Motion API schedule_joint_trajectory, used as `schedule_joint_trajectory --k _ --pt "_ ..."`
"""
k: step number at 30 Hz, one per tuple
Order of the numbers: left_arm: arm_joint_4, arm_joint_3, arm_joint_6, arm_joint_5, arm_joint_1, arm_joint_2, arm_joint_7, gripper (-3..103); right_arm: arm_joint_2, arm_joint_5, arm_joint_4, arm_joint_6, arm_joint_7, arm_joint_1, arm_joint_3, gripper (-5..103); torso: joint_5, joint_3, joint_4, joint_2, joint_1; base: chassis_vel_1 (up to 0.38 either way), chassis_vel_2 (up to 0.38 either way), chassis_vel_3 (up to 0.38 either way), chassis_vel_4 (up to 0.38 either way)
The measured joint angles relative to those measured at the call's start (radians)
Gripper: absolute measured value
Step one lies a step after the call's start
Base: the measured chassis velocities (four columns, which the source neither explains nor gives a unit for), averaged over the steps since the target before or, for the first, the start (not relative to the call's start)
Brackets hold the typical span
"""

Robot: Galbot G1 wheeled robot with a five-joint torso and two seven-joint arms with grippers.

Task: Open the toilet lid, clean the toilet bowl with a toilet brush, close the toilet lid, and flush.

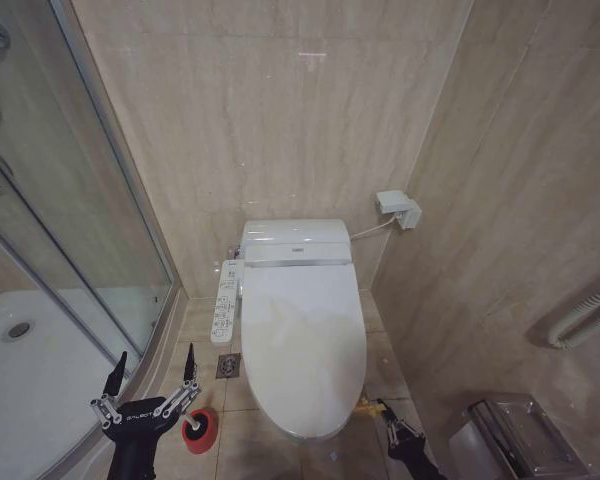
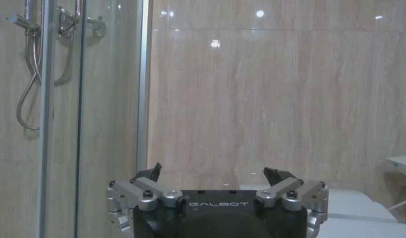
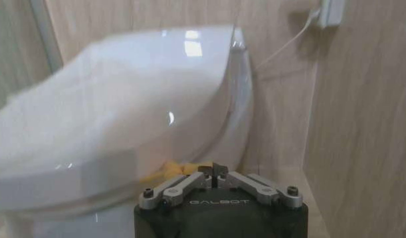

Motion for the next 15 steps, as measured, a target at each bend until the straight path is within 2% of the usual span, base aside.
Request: schedule_joint_trajectory --k 15 --pt "0.0 0.0 0.0 0.0 0.0 0.0 0.0 100 -0.012 0.191 0.253 0.002 0.029 -0.03 0.105 0 -0.0001 0.0 0.0006 0.0 0.0 0.0 0.0 0.0 0.0"
